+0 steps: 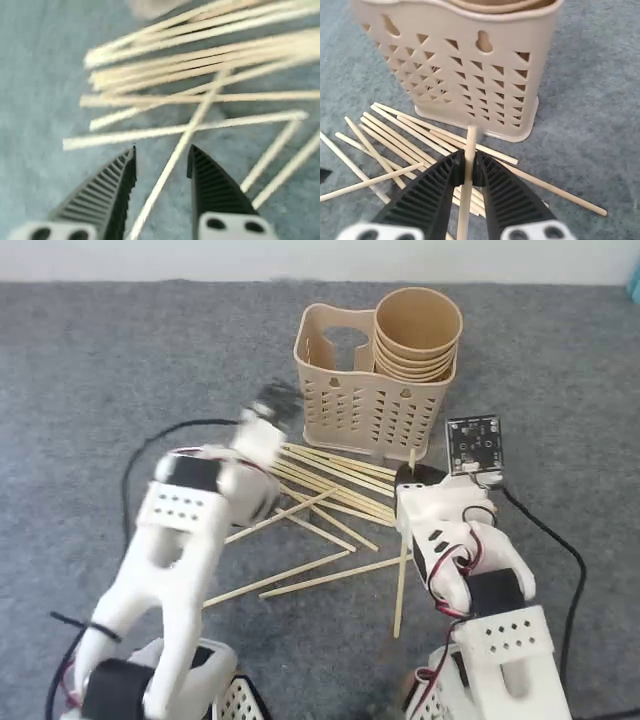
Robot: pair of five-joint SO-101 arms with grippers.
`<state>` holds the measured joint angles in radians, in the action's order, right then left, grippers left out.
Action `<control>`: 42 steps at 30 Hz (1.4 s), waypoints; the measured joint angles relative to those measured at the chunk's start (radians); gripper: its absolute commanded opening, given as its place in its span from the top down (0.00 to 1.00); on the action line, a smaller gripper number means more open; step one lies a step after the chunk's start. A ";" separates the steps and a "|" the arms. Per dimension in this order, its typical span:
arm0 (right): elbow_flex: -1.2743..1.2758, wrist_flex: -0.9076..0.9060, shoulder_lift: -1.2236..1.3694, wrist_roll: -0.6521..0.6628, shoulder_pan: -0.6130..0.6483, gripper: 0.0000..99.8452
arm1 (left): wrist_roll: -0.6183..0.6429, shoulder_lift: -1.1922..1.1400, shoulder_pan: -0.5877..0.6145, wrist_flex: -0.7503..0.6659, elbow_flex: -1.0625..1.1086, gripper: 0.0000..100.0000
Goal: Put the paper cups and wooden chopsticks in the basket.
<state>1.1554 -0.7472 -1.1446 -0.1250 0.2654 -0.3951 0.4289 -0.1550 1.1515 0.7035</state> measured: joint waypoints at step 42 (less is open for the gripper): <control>0.000 0.002 0.000 0.000 -0.068 0.99 | -0.144 -0.655 -0.189 -0.120 -0.313 0.99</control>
<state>1.1554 -0.7457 -1.1446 -0.1250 0.1979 -0.5393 -0.2263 -0.3437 1.0319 0.3905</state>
